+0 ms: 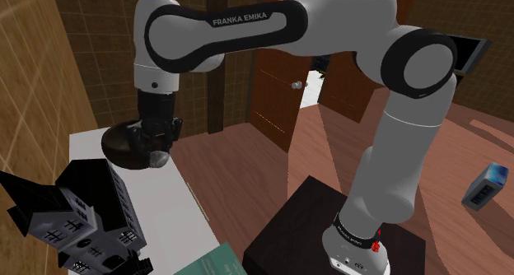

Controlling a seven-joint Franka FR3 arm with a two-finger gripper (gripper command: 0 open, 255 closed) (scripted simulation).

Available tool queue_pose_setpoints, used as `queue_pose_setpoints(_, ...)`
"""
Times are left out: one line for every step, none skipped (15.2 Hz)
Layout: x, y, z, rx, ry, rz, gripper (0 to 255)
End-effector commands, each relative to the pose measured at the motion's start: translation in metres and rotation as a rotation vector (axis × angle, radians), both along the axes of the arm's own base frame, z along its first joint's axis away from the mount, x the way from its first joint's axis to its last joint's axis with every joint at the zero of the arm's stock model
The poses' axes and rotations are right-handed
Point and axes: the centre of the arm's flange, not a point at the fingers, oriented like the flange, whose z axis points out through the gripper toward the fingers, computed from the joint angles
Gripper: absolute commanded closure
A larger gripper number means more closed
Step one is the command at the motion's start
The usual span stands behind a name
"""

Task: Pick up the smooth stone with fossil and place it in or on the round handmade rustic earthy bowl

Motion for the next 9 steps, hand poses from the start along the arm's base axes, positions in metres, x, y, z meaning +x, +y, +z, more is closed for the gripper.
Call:
queue_pose_setpoints(0.0, -0.001, 0.011, 0.0, 0.0, 0.0, 255)
queue_pose_setpoints(0.0, -0.001, 0.016, 0.0, 0.0, 0.0, 255)
queue_pose_setpoints(0.0, -0.001, 0.022, 0.0, 0.0, 0.0, 255)
queue_pose_setpoints(0.0, -0.001, 0.027, 0.0, 0.0, 0.0, 255)
queue_pose_setpoints(0.0, -0.001, 0.032, 0.0, 0.0, 0.0, 255)
queue_pose_setpoints(0.0, -0.001, 0.038, 0.0, 0.0, 0.0, 255)
queue_pose_setpoints(0.0, -0.001, 0.043, 0.0, 0.0, 0.0, 255)
queue_pose_setpoints(0.0, -0.001, 0.048, 0.0, 0.0, 0.0, 255)
queue_pose_setpoints(0.0, -0.001, 0.053, 0.0, 0.0, 0.0, 255)
